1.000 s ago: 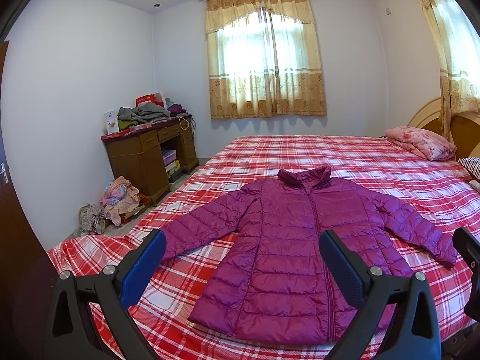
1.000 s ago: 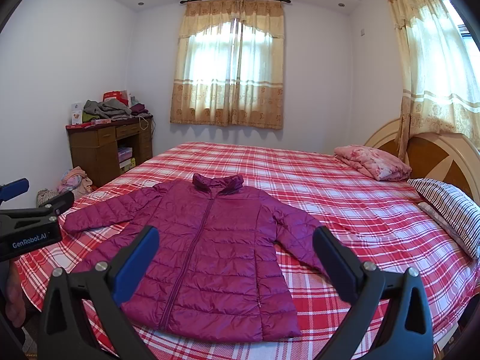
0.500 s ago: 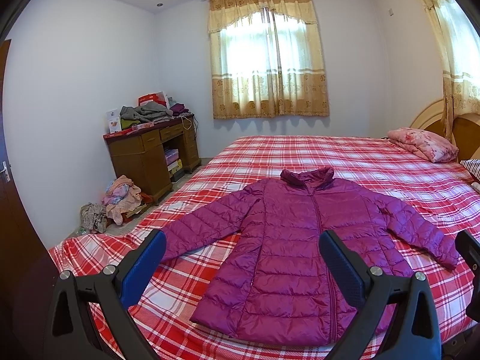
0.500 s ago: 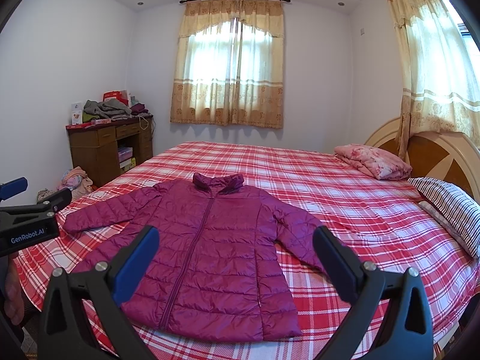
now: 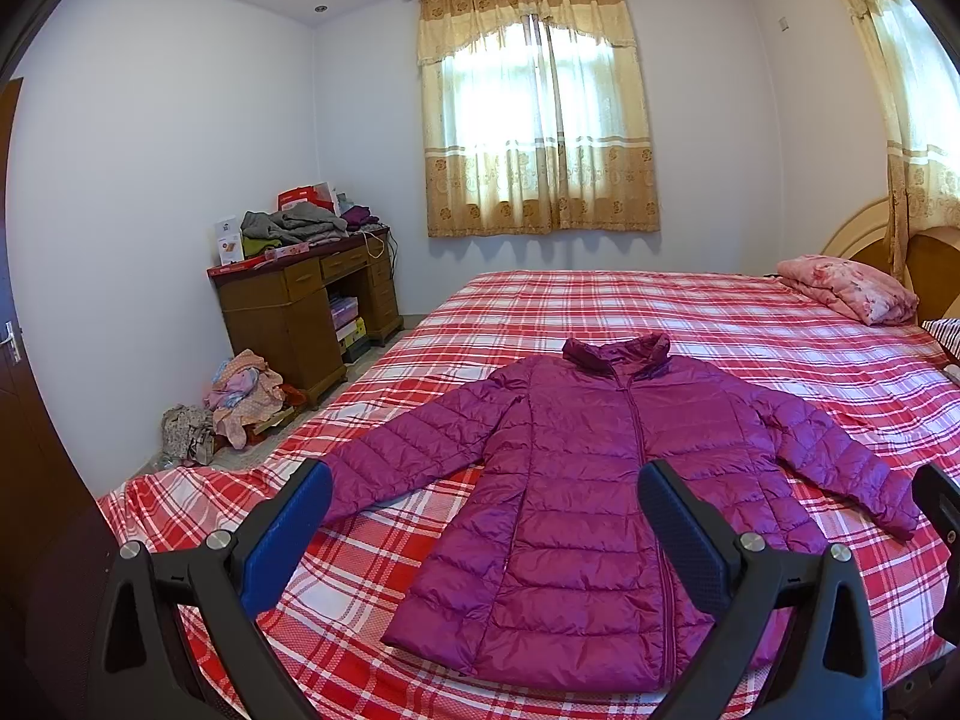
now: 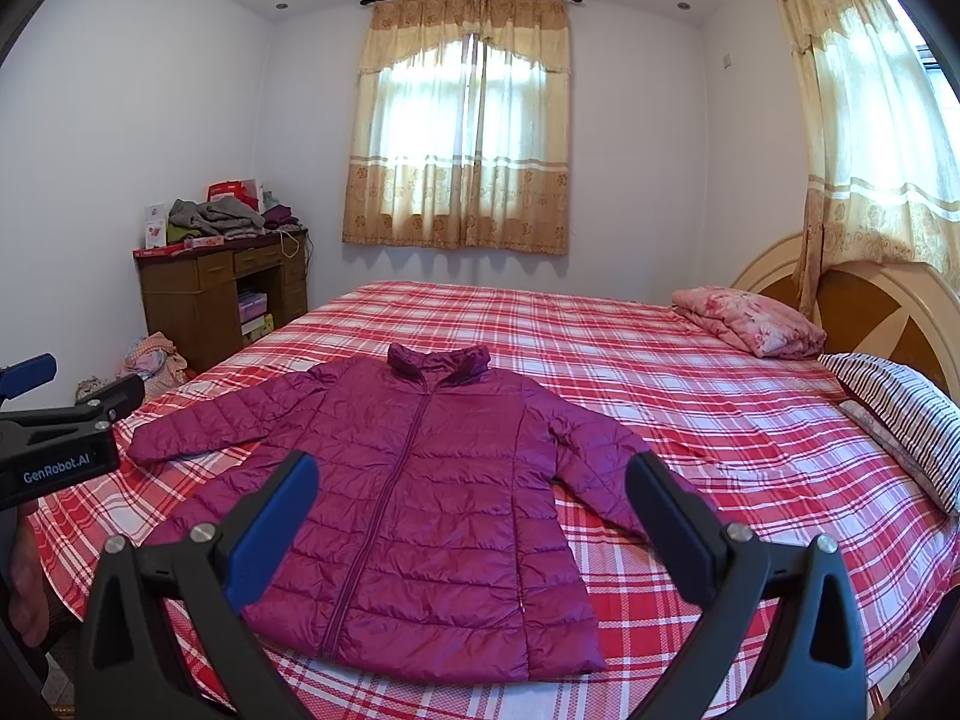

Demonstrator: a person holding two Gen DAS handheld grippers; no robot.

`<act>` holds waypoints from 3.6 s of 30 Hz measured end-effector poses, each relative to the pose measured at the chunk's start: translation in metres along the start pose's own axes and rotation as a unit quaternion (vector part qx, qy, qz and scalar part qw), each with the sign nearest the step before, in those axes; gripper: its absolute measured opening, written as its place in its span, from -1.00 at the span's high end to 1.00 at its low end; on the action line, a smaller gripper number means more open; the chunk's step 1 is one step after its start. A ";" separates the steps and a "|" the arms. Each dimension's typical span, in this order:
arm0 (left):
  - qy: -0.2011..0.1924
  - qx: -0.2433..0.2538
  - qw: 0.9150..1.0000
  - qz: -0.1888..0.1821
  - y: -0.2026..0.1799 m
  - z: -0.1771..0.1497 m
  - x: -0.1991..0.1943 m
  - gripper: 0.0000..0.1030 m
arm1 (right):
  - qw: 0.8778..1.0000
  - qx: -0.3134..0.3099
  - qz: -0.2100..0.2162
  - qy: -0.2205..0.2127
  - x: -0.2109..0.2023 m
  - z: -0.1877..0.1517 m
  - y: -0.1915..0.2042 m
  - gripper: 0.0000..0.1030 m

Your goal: Fold large clothes

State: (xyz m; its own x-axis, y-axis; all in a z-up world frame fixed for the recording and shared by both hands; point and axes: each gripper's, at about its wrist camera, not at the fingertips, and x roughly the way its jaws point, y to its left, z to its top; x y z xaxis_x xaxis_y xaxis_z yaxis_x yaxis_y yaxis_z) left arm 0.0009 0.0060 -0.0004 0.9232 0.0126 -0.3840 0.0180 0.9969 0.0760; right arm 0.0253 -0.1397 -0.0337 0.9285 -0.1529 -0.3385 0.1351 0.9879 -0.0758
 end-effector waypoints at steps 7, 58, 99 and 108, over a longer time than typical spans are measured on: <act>0.001 0.000 1.000 0.000 0.000 0.000 0.000 -0.98 | 1.000 0.001 0.000 0.001 0.000 0.000 0.000 -1.00; 0.003 0.001 1.000 0.002 0.004 -0.003 0.005 -0.98 | 1.000 0.004 0.004 0.006 -0.001 0.000 0.006 -1.00; 0.120 0.079 0.989 0.028 -0.044 -0.054 0.149 -0.98 | 0.977 0.087 -0.096 0.170 0.129 -0.083 -0.123 -1.00; 0.141 0.108 0.984 0.022 -0.077 -0.063 0.183 -0.98 | 0.971 0.095 -0.118 0.187 0.155 -0.096 -0.165 -1.00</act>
State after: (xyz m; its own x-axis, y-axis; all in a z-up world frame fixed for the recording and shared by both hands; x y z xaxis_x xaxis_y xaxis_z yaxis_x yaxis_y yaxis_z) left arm 0.1446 -0.0640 -0.1346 0.7821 0.1074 -0.6139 0.0888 0.9558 0.2803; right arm 0.1134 -0.3285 -0.1641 0.6779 -0.3391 -0.6522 0.4240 0.9052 -0.0299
